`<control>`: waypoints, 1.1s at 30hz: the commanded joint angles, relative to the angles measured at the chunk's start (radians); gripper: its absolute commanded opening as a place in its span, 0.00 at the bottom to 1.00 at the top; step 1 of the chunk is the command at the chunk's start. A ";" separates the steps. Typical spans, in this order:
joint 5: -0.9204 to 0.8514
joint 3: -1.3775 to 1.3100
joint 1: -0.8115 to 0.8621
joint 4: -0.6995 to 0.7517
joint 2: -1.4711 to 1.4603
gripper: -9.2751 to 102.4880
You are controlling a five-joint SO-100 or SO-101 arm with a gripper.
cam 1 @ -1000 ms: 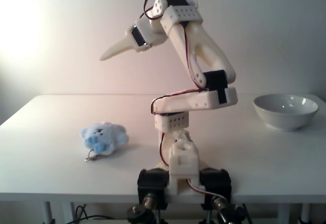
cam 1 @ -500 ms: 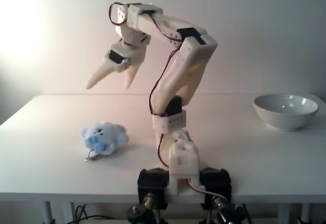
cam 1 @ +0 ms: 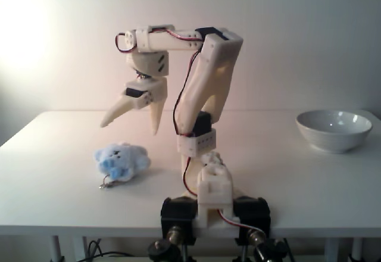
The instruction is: Grasp a skyblue doll and put it into the bowl.
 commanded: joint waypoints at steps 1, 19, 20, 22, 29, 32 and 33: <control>0.005 0.014 -0.003 -0.005 0.000 0.93; -0.114 0.009 -0.046 -0.218 -0.241 0.93; -0.117 0.014 -0.048 -0.233 -0.255 0.93; -0.117 0.015 -0.055 -0.259 -0.284 0.93; -0.118 0.011 -0.055 -0.288 -0.397 0.92; -0.118 0.002 -0.057 -0.290 -0.426 0.92; -0.118 0.002 -0.055 -0.290 -0.428 0.92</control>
